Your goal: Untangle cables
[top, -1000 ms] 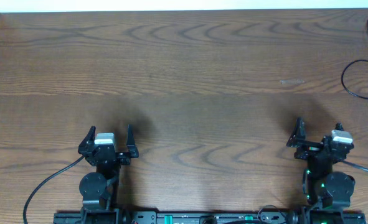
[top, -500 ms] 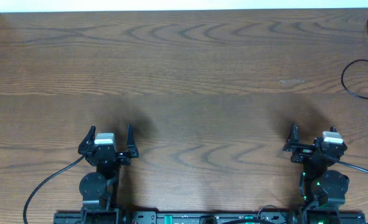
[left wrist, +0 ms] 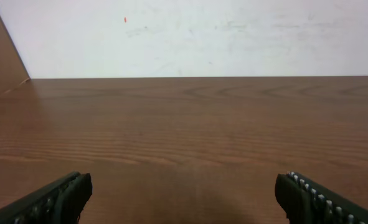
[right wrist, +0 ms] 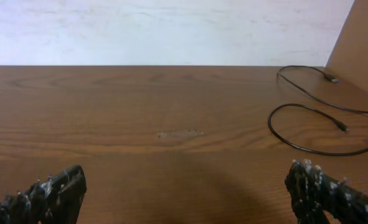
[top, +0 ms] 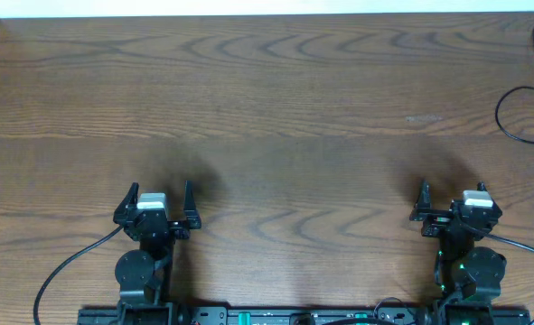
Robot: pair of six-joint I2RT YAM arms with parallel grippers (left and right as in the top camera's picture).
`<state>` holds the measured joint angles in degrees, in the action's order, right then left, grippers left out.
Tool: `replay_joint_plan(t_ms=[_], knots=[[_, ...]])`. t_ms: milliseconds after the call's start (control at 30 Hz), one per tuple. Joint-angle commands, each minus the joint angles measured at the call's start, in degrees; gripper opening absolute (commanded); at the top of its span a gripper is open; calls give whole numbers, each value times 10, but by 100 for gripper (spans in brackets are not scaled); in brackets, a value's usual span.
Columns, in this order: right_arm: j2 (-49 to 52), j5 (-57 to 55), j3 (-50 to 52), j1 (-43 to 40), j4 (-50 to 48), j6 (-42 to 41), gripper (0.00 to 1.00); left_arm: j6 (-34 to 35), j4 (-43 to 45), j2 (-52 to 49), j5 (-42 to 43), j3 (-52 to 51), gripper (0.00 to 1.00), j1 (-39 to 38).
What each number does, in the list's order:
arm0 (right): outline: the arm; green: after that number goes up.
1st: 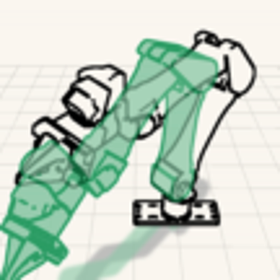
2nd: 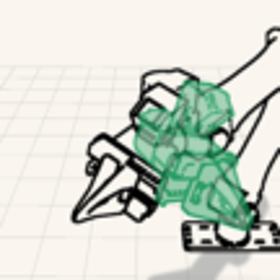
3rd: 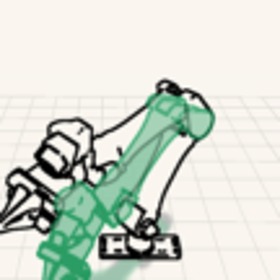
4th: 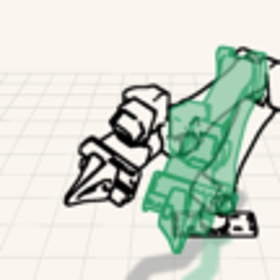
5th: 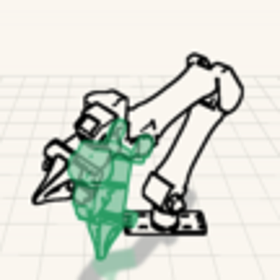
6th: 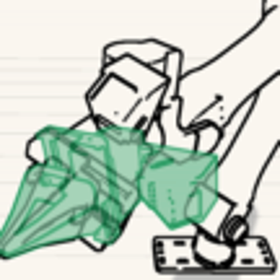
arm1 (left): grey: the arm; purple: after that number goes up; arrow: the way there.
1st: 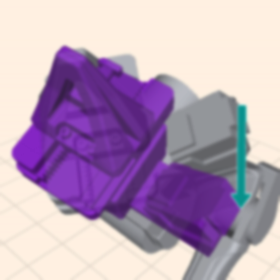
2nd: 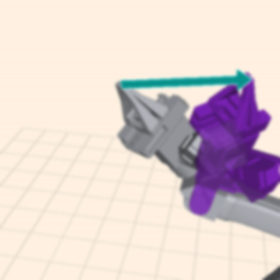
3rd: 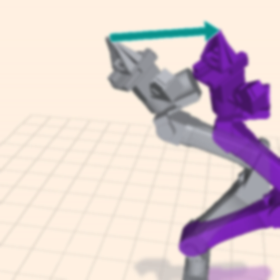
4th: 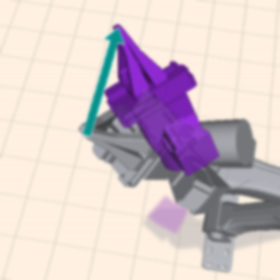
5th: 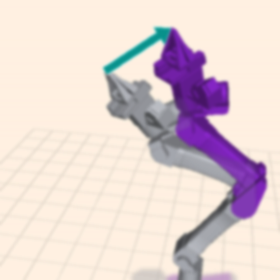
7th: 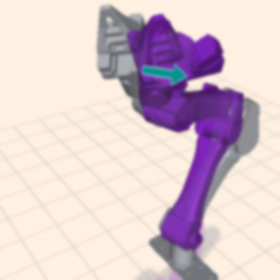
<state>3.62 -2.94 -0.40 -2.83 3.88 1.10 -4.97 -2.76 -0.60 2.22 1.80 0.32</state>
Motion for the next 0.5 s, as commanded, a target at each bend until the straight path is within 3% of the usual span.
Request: replay_joint_plan(t_ms=[0, 467], knots=[[-3, 5, 1, -2, 4, 0, 99, -8, -12, 0, -14, -16, 98, -1], [-3, 0, 1, -2, 2, -8, 99, -8, -12, 0, -14, -16, 98, -1]])
